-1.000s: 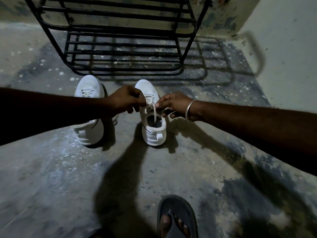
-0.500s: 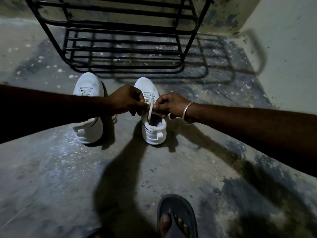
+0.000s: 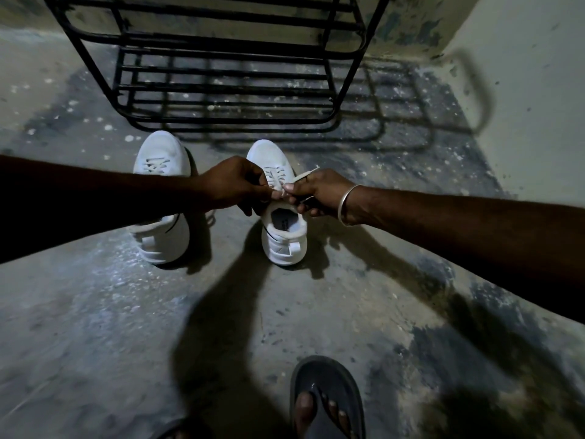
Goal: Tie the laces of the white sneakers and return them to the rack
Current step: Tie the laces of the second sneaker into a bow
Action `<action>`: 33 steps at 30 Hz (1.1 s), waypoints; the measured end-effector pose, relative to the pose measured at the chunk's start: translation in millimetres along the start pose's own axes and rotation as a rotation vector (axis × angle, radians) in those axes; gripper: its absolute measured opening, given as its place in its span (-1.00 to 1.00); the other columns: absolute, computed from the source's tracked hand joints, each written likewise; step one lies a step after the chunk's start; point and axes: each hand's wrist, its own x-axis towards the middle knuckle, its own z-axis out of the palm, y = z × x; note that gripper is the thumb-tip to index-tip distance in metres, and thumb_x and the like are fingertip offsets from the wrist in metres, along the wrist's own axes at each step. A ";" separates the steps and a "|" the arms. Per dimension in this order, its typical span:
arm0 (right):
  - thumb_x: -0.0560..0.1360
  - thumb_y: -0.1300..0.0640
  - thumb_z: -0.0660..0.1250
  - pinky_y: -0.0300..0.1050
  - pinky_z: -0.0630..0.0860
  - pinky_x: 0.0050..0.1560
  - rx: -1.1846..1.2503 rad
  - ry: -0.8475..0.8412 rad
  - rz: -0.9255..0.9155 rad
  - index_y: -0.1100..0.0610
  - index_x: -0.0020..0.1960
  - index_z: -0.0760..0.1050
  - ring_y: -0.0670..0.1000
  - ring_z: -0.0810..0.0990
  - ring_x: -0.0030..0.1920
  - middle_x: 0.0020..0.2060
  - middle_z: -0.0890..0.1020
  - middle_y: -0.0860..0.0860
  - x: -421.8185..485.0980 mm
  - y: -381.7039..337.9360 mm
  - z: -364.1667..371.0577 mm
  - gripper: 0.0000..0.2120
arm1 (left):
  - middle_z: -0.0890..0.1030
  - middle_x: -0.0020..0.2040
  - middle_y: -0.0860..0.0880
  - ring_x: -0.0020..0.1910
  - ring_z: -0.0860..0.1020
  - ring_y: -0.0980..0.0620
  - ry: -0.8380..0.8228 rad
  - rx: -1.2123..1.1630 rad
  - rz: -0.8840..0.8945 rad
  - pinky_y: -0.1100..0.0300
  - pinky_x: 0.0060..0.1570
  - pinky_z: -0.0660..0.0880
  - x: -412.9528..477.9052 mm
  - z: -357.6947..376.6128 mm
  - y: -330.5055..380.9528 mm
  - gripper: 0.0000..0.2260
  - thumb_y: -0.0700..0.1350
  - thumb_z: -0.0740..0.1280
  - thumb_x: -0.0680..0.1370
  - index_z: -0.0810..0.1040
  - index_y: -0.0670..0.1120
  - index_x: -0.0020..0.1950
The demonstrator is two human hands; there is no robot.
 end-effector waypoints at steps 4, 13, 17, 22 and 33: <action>0.50 0.21 0.42 -0.34 0.43 -0.48 0.003 0.011 -0.035 0.21 -0.08 0.61 -0.08 0.59 -0.37 -0.24 0.67 0.09 -1.8 1.0 -6.8 -0.95 | 0.68 -0.32 -0.10 -0.30 0.68 -0.06 0.008 0.014 -0.008 0.12 -0.31 0.60 -4.7 -3.3 -3.0 -0.73 -0.06 0.48 0.52 0.62 -0.28 -0.16; 0.36 0.32 0.52 -0.35 0.52 -0.39 -0.087 0.097 -0.186 0.29 -0.05 0.62 -0.12 0.62 -0.35 -0.30 0.65 0.05 -10.9 -2.9 -12.1 -0.82 | 0.68 -0.33 -0.08 -0.32 0.69 -0.04 -0.005 0.089 0.000 0.11 -0.29 0.62 -15.7 -11.5 -5.9 -0.71 -0.04 0.47 0.53 0.63 -0.29 -0.17; 0.36 0.38 0.48 -0.34 0.46 -0.45 -0.184 0.142 -0.289 0.26 -0.17 0.59 -0.20 0.53 -0.50 -0.42 0.60 0.01 -5.9 -0.8 -12.6 -0.89 | 0.69 -0.34 -0.06 -0.29 0.71 -0.04 -0.006 0.163 -0.004 0.11 -0.25 0.64 -15.7 -12.0 -4.3 -0.75 -0.03 0.47 0.53 0.66 -0.21 -0.20; 0.36 0.33 0.49 -0.32 0.45 -0.42 -0.434 0.161 -0.395 0.17 -0.15 0.64 -0.22 0.52 -0.49 -0.40 0.62 -0.05 0.4 -0.5 -20.1 -0.88 | 0.68 -0.43 -0.01 -0.46 0.64 0.14 0.033 0.236 -0.014 0.25 -0.34 0.61 -19.4 -12.7 -2.7 -0.74 -0.03 0.46 0.54 0.66 -0.18 -0.25; 0.35 0.37 0.49 -0.35 0.49 -0.41 -0.630 0.118 -0.395 0.28 -0.17 0.67 -0.07 0.58 -0.40 -0.30 0.69 0.13 1.8 -4.2 -34.2 -0.92 | 0.66 -0.46 0.03 -0.48 0.63 0.13 0.042 0.390 0.034 0.33 -0.37 0.54 -20.2 -16.1 -6.0 -0.72 -0.02 0.46 0.54 0.61 -0.09 -0.35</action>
